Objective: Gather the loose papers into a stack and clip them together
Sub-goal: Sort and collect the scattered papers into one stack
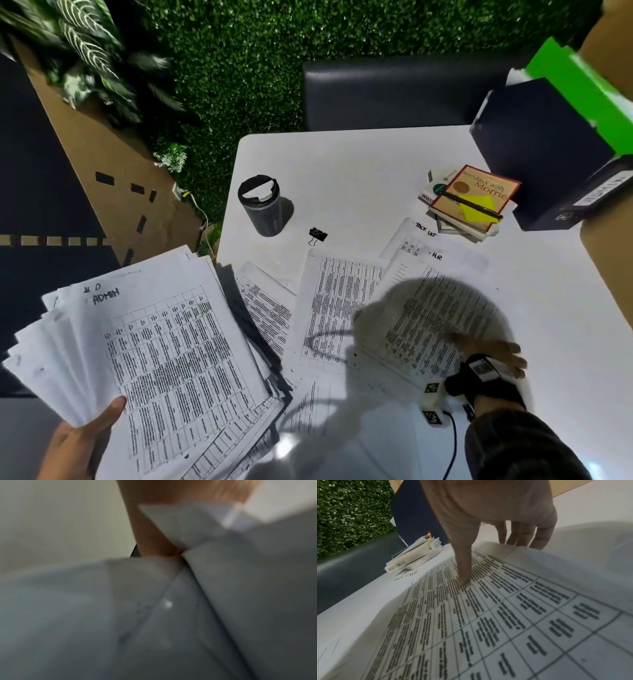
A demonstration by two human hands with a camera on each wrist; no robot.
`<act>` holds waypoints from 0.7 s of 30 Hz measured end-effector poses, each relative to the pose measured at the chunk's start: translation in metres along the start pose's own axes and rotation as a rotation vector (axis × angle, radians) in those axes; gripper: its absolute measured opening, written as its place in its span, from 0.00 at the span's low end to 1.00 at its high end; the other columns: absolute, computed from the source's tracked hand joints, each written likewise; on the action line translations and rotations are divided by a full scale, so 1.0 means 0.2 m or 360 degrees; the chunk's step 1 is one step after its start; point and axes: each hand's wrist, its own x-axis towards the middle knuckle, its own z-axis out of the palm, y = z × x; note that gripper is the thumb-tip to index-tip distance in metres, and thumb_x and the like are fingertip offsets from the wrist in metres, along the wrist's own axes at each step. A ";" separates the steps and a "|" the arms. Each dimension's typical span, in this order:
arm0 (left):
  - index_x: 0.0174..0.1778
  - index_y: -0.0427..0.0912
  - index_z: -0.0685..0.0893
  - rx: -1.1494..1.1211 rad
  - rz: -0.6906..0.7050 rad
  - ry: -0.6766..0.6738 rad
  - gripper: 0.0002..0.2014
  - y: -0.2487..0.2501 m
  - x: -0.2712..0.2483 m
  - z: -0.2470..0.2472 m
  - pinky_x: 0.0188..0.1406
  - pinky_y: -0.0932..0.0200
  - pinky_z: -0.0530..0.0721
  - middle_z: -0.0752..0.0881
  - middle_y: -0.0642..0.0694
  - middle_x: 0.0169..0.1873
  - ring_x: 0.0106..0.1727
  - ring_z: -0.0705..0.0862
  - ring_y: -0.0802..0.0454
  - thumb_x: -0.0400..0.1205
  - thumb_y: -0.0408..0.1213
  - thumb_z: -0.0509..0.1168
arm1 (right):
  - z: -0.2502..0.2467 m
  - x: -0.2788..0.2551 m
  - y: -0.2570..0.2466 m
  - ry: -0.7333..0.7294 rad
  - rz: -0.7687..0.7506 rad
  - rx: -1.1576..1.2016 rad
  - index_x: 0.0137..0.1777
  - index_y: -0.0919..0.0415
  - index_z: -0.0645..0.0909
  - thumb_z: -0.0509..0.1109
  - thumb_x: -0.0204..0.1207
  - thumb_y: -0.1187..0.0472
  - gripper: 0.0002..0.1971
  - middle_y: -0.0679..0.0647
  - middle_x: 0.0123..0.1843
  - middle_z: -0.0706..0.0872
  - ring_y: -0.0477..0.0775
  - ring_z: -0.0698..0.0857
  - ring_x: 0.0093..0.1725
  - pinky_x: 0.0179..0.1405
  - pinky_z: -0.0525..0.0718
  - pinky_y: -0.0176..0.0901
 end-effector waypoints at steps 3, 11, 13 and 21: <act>0.32 0.53 0.80 -0.0071 0.0085 -0.0011 0.12 -0.01 -0.02 0.04 0.34 0.65 0.66 0.79 0.56 0.18 0.23 0.72 0.58 0.65 0.37 0.79 | 0.00 0.04 0.02 -0.0037 -0.0082 0.0010 0.80 0.70 0.48 0.83 0.58 0.48 0.59 0.68 0.81 0.56 0.69 0.59 0.79 0.76 0.60 0.64; 0.53 0.42 0.83 -0.0084 -0.0003 -0.0162 0.32 -0.02 -0.08 0.16 0.47 0.58 0.56 0.76 0.43 0.40 0.39 0.68 0.54 0.52 0.45 0.81 | -0.03 0.01 0.08 -0.0131 -0.0403 0.0332 0.64 0.61 0.79 0.78 0.60 0.55 0.30 0.65 0.56 0.83 0.66 0.83 0.53 0.56 0.82 0.52; 0.56 0.39 0.83 -0.0109 -0.0023 -0.0213 0.31 0.00 -0.11 0.20 0.47 0.59 0.62 0.79 0.42 0.42 0.39 0.71 0.52 0.57 0.43 0.80 | -0.06 0.05 0.09 -0.0036 -0.0509 0.0501 0.59 0.67 0.81 0.76 0.61 0.56 0.26 0.66 0.49 0.86 0.67 0.85 0.47 0.49 0.83 0.57; 0.61 0.26 0.77 0.0203 0.0104 -0.0194 0.17 0.11 -0.17 0.33 0.17 0.78 0.73 0.81 0.42 0.26 0.21 0.76 0.60 0.78 0.28 0.69 | -0.36 -0.11 0.04 -0.0828 -0.0981 0.1248 0.54 0.61 0.83 0.64 0.74 0.75 0.14 0.45 0.38 0.92 0.47 0.89 0.39 0.37 0.88 0.38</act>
